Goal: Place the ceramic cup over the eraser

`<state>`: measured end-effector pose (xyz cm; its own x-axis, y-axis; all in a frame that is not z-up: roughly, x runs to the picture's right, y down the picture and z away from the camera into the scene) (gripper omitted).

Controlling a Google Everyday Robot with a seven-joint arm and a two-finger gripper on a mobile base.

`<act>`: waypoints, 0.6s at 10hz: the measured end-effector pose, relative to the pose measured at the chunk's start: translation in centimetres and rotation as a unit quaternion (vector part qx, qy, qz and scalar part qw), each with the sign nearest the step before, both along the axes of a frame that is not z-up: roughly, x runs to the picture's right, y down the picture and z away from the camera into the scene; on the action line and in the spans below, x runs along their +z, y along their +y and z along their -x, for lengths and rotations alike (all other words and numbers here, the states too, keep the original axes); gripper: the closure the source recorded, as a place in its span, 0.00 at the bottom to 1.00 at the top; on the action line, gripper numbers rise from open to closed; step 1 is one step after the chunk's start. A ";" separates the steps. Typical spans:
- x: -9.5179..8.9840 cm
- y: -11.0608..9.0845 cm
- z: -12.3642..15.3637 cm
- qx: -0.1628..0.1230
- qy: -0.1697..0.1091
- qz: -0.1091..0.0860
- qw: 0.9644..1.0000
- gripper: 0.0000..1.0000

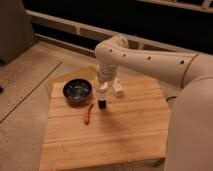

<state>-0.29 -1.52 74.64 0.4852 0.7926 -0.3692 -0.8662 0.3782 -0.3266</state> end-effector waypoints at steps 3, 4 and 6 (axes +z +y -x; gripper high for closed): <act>0.9 1.0 -0.3 -0.004 0.010 0.011 1.000 1.00; 1.2 1.3 -0.2 -0.005 0.011 0.015 1.000 1.00; 2.4 1.7 0.0 -0.007 0.009 0.018 1.000 1.00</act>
<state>-0.33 0.17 77.03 0.4891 0.7720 -0.4060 -0.8668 0.3785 -0.3245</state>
